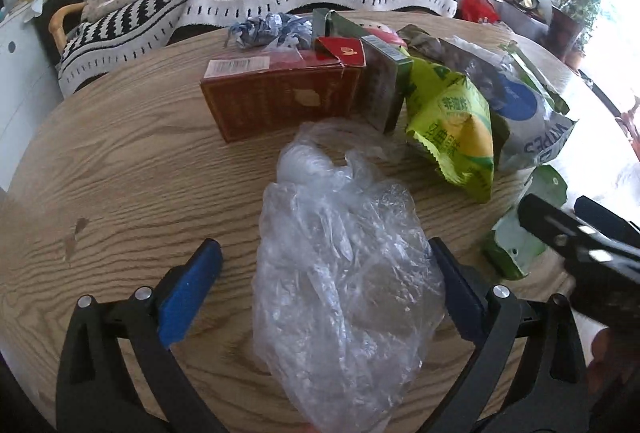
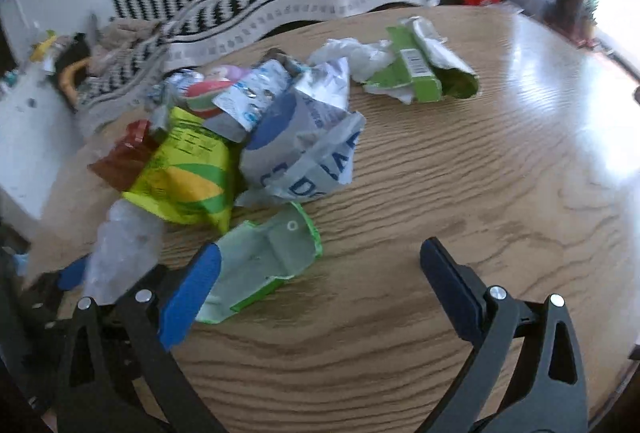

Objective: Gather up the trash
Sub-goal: 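Move the left gripper to the clear plastic bag while the right approaches the green carton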

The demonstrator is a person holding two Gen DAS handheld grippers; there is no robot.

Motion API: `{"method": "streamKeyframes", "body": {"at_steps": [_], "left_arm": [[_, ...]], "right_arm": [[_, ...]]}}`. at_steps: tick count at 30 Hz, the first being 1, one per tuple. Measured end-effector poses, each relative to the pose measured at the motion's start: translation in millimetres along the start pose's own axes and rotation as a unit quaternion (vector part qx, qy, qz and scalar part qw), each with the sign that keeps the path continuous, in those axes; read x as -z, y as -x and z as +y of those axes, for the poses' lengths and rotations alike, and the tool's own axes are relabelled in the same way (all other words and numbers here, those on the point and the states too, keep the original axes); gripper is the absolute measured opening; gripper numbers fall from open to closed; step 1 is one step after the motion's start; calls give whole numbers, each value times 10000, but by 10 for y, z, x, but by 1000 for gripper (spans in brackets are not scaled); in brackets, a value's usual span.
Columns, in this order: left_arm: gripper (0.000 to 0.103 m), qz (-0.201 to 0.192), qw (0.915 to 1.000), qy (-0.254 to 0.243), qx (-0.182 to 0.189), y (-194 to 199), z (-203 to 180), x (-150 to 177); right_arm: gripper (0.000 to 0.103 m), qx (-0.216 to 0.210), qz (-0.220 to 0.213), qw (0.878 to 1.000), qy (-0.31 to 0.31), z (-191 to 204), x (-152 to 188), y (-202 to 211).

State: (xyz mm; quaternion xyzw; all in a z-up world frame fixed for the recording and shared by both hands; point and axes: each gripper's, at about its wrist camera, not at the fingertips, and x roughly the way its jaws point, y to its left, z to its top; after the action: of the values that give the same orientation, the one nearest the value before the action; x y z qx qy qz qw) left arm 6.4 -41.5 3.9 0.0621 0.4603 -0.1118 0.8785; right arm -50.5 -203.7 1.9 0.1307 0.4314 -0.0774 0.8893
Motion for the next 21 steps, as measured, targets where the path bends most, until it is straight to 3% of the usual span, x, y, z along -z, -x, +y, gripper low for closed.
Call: {"method": "streamKeyframes", "body": {"at_steps": [6,21], "left_arm": [[97,6,9999,-92,41,-7,33,9],[97,-1,9995,-283,146,50,129,100]], "right_arm": [[97,534,-48,9982,-253,69,97,18],[98,503,182,9976,448,204,158,21]]}}
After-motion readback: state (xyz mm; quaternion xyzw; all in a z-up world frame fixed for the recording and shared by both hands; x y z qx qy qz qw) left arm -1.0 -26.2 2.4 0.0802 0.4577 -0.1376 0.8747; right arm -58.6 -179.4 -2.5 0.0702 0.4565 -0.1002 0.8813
